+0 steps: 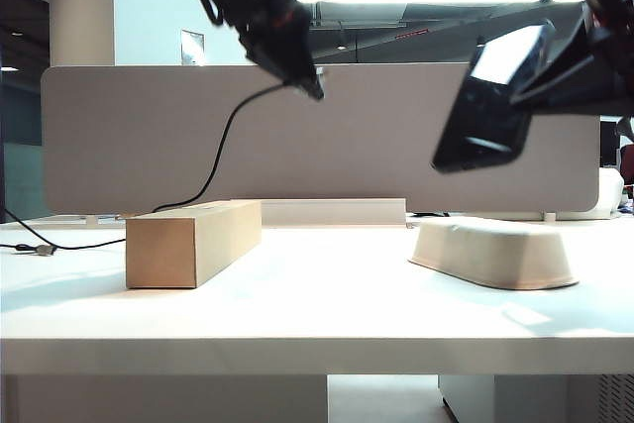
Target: Pick up the charging cable and the phone, plug the charging cable into the charging port on the phone, and finally place them back on the table.
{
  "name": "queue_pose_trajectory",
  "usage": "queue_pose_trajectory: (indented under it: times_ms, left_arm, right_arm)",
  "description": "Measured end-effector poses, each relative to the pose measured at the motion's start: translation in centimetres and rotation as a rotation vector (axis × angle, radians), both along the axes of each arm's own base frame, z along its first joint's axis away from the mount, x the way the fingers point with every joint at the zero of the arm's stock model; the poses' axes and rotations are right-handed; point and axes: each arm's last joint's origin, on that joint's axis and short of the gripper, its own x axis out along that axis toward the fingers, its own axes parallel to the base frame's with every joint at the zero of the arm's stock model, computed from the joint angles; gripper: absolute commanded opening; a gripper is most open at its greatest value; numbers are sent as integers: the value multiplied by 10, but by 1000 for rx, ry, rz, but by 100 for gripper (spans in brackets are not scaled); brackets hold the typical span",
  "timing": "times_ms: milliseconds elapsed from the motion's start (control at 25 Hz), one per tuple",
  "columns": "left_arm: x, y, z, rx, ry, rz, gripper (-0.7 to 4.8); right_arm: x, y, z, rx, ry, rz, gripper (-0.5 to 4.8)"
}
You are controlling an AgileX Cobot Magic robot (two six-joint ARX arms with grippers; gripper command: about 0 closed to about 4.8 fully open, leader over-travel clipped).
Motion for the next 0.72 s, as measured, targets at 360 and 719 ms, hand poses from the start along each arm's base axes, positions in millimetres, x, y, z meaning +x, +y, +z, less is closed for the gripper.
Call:
queue_pose_trajectory:
  times_ms: [360,719]
  left_arm:
    - [-44,8,52,-87,-51,-29,-6]
    - [-76,7,34,-62,55,-92,-6]
  right_arm:
    - [4,9,49,44,-110,128,-4]
    - [-20,10,84,47,-237,142,-4]
